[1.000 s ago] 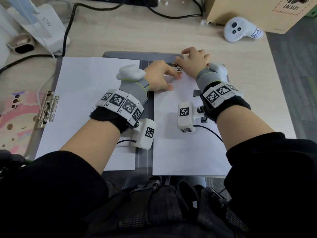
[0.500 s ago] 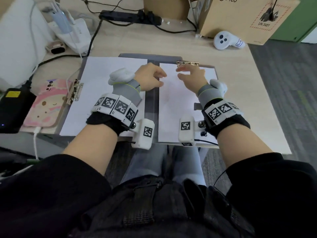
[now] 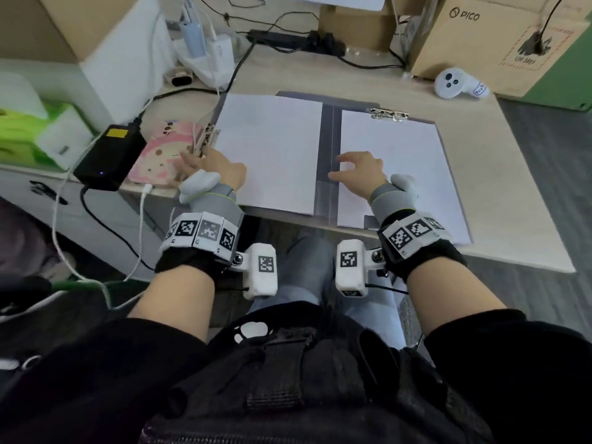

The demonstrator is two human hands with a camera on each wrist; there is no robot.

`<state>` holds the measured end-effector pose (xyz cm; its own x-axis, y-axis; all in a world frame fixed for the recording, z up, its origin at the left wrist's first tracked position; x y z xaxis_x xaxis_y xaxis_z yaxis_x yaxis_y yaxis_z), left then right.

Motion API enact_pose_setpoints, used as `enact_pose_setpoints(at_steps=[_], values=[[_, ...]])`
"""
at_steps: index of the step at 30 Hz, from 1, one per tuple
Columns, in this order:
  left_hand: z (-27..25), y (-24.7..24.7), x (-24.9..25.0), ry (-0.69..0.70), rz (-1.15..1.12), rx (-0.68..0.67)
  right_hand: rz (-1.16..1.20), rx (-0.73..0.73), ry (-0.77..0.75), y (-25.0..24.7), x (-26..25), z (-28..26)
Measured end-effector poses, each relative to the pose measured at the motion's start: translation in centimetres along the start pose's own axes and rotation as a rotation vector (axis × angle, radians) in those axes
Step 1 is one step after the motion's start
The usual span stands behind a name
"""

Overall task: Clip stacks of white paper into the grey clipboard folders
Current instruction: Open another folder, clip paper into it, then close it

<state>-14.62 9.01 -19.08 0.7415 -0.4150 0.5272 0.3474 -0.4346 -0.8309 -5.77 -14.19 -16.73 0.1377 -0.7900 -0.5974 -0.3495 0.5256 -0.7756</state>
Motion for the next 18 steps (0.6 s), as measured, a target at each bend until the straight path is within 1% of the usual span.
enact_pose_setpoints(at_steps=[2, 4, 8, 10, 12, 15, 16, 18], values=[[-0.5, -0.7, -1.1, -0.059, 0.035, 0.019, -0.118, -0.002, 0.005, 0.4, -0.4, -0.4], [-0.9, -1.9, -1.8, -0.108, 0.084, 0.046, -0.166, 0.001, 0.021, 1.1, -0.6, -0.6], [-0.1, -2.5, -2.6, -0.097, 0.093, 0.010, -0.150, 0.019, 0.046, 1.6, -0.5, -0.6], [-0.2, -2.9, -2.8, -0.078, 0.068, 0.031, -0.133, 0.012, 0.061, 1.8, -0.3, -0.4], [-0.3, -3.5, -2.5, -0.052, 0.006, 0.083, -0.113, 0.009, 0.067, 1.8, -0.3, -0.4], [-0.4, -4.6, -1.8, 0.020, -0.115, 0.090, -0.070, -0.001, 0.090, 1.7, -0.3, -0.5], [-0.5, -5.2, -1.5, 0.049, -0.176, 0.117, -0.049, 0.001, 0.097, 1.7, -0.3, -0.5], [-0.9, -7.1, -0.9, 0.094, -0.318, 0.241, -0.031, 0.005, 0.102, 1.4, -0.3, -0.4]])
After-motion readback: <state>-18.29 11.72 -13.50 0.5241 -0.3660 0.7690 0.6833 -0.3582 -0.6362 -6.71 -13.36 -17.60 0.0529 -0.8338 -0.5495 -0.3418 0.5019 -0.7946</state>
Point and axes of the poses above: each hand's wrist, its own z-axis towards the middle knuckle, its own y-axis out of the palm, x = y × z, the point moved 3 cm from there along z, towards the middle knuckle, and after that the axes turned 1 degree about -x, right-handed, at the moved point
